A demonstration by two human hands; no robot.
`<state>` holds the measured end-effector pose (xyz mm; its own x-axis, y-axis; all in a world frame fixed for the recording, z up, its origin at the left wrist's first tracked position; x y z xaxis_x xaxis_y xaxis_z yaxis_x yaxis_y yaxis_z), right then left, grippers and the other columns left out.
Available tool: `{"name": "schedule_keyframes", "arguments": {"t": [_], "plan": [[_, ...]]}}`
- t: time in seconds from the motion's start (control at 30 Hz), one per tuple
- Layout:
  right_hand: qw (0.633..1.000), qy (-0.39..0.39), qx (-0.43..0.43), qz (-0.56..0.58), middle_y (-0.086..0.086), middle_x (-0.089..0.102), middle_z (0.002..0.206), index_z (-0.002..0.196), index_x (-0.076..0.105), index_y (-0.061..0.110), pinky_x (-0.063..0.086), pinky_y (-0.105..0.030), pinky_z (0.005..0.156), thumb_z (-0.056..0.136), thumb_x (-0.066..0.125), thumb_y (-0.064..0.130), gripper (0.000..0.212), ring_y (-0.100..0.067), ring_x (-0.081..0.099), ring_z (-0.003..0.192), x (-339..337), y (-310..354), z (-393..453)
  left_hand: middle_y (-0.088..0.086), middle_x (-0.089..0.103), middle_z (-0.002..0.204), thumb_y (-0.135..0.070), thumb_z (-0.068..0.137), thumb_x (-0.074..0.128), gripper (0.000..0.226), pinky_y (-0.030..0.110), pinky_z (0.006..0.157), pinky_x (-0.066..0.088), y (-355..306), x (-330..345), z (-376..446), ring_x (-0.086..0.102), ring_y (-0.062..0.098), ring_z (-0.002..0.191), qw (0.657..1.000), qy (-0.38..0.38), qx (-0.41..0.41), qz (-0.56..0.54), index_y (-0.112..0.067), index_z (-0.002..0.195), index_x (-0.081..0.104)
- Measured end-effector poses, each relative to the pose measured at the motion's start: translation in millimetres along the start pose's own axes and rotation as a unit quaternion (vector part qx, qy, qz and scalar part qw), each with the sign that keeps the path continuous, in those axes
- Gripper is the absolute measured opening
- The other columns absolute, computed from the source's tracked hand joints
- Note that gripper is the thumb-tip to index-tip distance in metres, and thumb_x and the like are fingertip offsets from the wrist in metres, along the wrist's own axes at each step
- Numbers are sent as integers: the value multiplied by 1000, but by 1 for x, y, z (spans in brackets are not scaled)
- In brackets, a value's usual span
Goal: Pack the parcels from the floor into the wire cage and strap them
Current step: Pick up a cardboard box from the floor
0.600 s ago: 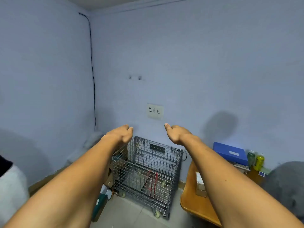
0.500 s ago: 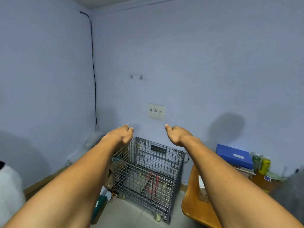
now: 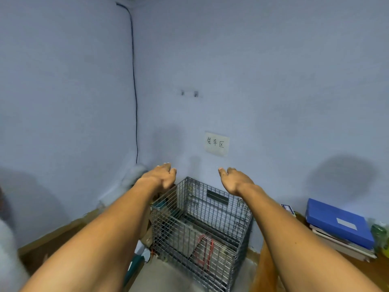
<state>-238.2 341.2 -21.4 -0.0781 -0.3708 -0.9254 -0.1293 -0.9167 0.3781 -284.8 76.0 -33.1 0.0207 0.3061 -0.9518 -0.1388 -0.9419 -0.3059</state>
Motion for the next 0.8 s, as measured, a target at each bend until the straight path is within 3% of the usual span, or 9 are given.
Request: {"name": "schedule_keyframes", "arguments": {"t": [0.1,0.47,0.8], "plan": [[1000,2,-10,0,-8,21,169,161,22,10,22,-45,123,105,13,58,74,-29,26,154,1,8,30,8,24,171,-45,109,15,61,46,122,27,3,-5,26,28,26,155,1000,-11,-4,-3,-15,161,26],[1000,6,-9,9,-8,14,170,162,16,10,22,-46,125,106,15,57,73,-28,21,155,38,55,136,4,6,175,-49,110,13,65,46,131,11,63,-8,144,6,24,162,1000,-3,4,19,-19,167,9],[1000,11,-8,10,-8,15,170,162,16,10,22,-44,123,106,14,57,72,-28,22,155,58,106,231,0,8,175,-48,109,11,63,46,130,14,106,-24,244,10,21,161,1000,3,6,16,-22,167,9]]}}
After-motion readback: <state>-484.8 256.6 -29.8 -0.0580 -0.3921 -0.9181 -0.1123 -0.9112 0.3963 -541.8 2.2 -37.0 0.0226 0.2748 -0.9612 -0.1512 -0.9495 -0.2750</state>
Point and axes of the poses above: each hand's wrist, its own z-axis towards the middle knuckle, its own x-axis out of the palm, y = z × x, the point moved 10 cm from there along z, towards the middle knuckle
